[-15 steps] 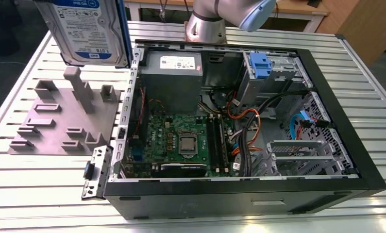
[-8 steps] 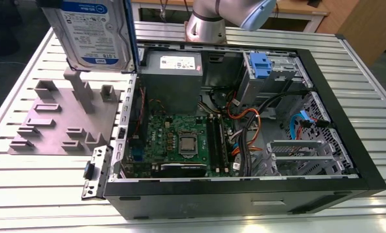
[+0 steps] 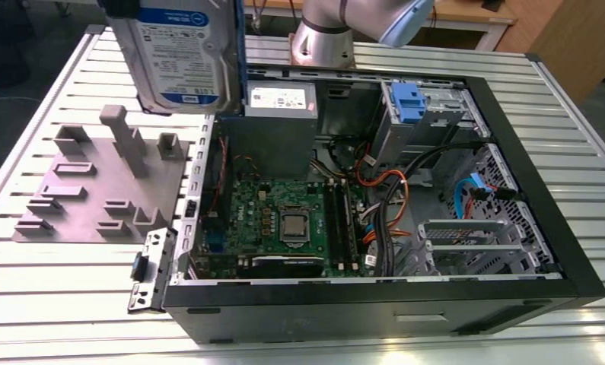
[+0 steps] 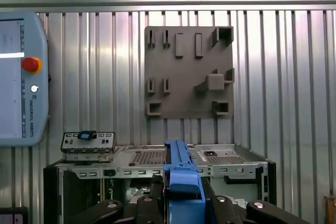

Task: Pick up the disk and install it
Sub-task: 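Pick up the disk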

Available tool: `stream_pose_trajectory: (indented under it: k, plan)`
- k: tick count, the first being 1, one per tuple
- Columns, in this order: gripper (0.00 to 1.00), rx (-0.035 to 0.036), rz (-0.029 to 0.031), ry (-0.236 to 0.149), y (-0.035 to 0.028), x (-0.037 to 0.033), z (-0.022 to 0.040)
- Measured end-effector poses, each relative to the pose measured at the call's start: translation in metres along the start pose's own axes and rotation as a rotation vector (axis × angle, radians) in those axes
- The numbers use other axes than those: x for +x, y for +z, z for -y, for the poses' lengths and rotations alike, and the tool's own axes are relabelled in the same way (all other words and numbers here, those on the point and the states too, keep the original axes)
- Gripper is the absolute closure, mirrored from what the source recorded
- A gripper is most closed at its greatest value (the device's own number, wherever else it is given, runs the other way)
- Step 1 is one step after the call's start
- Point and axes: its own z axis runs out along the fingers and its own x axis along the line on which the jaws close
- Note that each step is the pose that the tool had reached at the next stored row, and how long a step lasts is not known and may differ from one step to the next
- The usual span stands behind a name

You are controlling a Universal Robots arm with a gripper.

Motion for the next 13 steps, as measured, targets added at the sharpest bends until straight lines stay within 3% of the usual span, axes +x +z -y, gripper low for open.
stream_pose_trajectory:
  k: [6,13]
  plan:
    - [0.64,0.0,0.0,0.0,0.0001,0.0001,0.0254]
    - [0.64,0.0,-0.0001,0.0,0.0001,0.0004,0.0508]
